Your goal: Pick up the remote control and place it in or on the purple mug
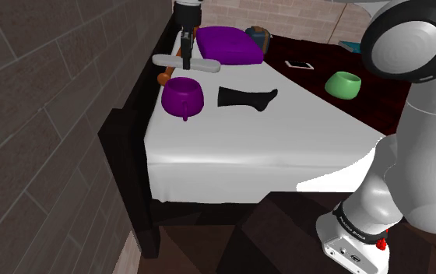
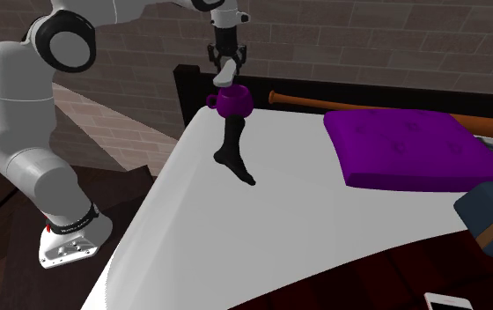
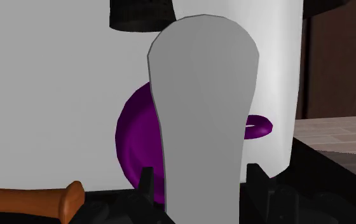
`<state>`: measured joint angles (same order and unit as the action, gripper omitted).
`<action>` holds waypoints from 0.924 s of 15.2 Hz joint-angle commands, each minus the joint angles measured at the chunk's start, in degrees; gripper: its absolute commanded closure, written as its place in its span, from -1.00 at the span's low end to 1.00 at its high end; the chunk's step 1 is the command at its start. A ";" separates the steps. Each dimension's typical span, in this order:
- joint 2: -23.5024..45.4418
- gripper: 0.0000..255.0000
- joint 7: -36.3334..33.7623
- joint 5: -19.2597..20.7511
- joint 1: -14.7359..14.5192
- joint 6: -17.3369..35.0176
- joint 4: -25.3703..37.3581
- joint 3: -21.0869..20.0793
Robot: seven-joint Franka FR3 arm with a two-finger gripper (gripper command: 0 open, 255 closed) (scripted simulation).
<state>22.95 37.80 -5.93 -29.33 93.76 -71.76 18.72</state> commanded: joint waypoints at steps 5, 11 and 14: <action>0.43 1.00 -0.67 -0.07 -0.74 4.41 -3.97 -0.30; 0.25 1.00 -0.62 -0.07 -1.10 9.12 -8.87 -0.40; 0.32 1.00 -0.58 -0.11 -1.20 10.86 -10.55 -0.44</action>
<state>23.32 37.22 -6.04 -30.48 103.97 -81.69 18.29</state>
